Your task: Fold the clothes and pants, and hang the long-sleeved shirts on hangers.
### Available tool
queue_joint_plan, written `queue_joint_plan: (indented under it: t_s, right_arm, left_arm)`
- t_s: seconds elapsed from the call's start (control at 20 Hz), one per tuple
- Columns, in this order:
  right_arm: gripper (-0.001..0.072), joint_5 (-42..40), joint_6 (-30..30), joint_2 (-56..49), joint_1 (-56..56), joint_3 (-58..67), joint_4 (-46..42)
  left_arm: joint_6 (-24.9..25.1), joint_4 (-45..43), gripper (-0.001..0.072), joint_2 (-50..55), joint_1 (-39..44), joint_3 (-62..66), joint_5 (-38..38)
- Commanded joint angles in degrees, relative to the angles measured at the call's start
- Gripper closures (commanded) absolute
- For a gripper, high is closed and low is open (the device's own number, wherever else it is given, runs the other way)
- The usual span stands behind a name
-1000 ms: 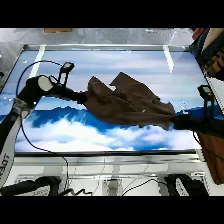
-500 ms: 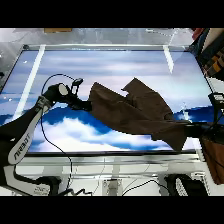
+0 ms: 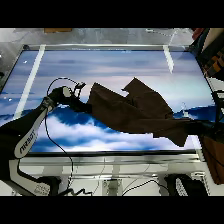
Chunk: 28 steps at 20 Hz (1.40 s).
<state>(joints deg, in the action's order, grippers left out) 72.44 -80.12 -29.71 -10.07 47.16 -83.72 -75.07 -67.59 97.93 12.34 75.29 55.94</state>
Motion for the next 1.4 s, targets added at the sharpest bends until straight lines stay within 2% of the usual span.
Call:
queue_joint_plan:
  t_s: [0.0, 0.05, 0.1, 0.2, 0.35, 0.65, 0.85, 1.15, 1.25, 1.35]
  right_arm:
    - [0.0701, -1.46, 0.00, 0.02, 0.07, 0.04, 1.22]
    - [0.0701, -2.19, 0.00, 0.02, 0.07, 0.04, 1.77]
    - [0.0701, -2.99, 0.00, 0.02, 0.07, 0.04, 2.47]
    - [0.0701, -5.01, 0.02, 0.02, 0.07, 0.07, 2.95]
    - [0.0701, -10.73, 0.04, 0.02, 0.07, 0.92, 2.91]
    - [0.0701, -17.64, 0.24, 0.07, 0.07, 13.97, 4.11]
    - [0.0701, -17.35, 2.56, 0.09, 0.07, 26.43, 5.60]
    - [0.0701, -13.00, 7.82, 0.20, 0.07, 40.98, 18.84]
    - [0.0701, -10.97, 7.80, 0.20, 0.07, 44.85, 20.11]
    - [0.0702, -9.75, 7.80, 0.20, 0.07, 47.74, 20.28]
  left_arm:
    - [0.31, 3.96, 0.0363, 0.13, 0.02, 0.00, -4.68]
    - [0.31, 5.42, 0.0563, 0.13, 0.00, 0.00, -5.97]
    - [0.35, 6.47, 0.0690, 0.13, 0.00, 0.00, -6.93]
    - [0.42, 6.75, 0.0694, -0.15, -0.17, 0.07, -6.49]
    - [2.75, 6.69, 0.0694, -4.02, -2.29, 0.37, -2.03]
    - [3.54, 6.14, 0.0694, -26.80, -10.75, 3.72, -1.27]
    - [3.56, 6.14, 0.0694, -45.20, -14.23, 4.22, -8.46]
    - [3.56, 5.88, 0.0694, -65.33, -14.23, 4.22, -25.29]
    - [3.52, 3.54, 0.0694, -68.61, -14.23, 4.20, -24.76]
    - [3.50, 1.29, 0.0695, -70.29, -14.23, 4.20, -19.52]
